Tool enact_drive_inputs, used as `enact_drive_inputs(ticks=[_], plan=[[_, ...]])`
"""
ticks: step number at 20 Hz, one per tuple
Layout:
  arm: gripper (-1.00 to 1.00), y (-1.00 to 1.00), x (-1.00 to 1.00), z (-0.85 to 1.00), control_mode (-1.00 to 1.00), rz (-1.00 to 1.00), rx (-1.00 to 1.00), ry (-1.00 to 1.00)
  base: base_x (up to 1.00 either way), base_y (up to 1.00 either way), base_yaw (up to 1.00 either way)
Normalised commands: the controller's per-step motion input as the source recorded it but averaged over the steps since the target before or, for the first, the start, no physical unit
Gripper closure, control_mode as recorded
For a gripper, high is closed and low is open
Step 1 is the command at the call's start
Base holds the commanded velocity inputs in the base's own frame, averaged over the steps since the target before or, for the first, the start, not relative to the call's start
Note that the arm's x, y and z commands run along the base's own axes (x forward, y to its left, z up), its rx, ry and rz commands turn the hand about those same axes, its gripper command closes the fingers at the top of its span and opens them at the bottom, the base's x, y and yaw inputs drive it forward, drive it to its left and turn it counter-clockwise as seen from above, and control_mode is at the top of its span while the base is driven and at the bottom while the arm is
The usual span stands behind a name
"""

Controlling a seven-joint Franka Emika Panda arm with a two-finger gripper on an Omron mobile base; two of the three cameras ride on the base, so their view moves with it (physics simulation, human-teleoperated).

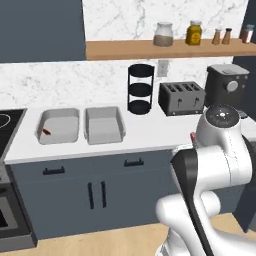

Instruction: Place one carrot and one steak in each tupperware on the nearby counter, to pack two identical lunches.

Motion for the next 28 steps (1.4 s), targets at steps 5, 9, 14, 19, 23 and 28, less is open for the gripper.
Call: enact_drive_inputs(ticks=[5,9,14,19,23,28], plan=[[1.00,0.00,0.00,0.00,1.00,0.00,0.00,0.00,0.40,0.99,0.00],[1.00,0.00,0.00,0.00,1.00,0.00,0.00,0.00,0.48,0.76,0.00],[1.00,0.00,0.00,0.00,1.00,0.00,0.00,0.00,0.51,0.78,0.00],[1.00,0.00,0.00,0.00,1.00,0.00,0.00,0.00,0.35,0.52,0.00],[1.00,0.00,0.00,0.00,1.00,0.00,0.00,0.00,0.27,0.03,0.00],[1.00,0.00,0.00,0.00,1.00,0.00,0.00,0.00,0.60,0.05,0.00]])
